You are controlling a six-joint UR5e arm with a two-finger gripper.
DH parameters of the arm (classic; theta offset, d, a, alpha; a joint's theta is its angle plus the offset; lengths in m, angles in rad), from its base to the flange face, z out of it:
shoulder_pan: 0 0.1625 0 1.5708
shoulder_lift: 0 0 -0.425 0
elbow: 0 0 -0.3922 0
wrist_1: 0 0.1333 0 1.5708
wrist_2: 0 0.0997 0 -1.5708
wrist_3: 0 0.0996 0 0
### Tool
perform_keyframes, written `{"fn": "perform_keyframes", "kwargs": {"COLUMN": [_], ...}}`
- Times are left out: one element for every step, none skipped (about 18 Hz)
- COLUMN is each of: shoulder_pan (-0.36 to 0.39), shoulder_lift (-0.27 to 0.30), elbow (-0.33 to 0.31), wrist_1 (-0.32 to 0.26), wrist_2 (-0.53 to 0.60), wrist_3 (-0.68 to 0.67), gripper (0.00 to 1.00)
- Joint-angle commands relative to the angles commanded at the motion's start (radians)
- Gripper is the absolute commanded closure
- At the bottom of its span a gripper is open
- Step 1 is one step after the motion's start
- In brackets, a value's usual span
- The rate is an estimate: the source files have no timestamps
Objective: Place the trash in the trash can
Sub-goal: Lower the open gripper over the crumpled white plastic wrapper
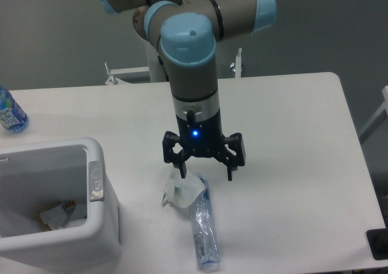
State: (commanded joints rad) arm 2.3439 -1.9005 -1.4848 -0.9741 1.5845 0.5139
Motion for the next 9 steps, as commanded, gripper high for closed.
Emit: {"fn": "perform_keyframes", "kwargs": {"shoulder_pan": [0.0,0.0,-0.002,-0.002,-0.002,-0.002,-0.002,-0.002,-0.002], "shoulder_lift": [-0.006,-0.008,-0.008,-0.012,-0.018,-0.022,-0.025,-0.029,-0.031], "elbow": [-0.003,-0.011,-0.014,-0.012,-0.012,-0.014,-0.02,-0.026,-0.037], "wrist_1": [0.002,0.002,0.003,0.003,0.002,0.0,0.0,0.0,0.002], "wrist_2": [0.017,0.02,0.02,0.02,0.02,0.017,0.019,0.012,0.014], "wrist_3": [-0.003,-0.002,-0.005,-0.003,-0.006,-0.011,-0.014,-0.02,-0.031], "gripper": [0.0,0.0,0.0,0.0,0.0,0.0,0.0,0.0,0.0]}}
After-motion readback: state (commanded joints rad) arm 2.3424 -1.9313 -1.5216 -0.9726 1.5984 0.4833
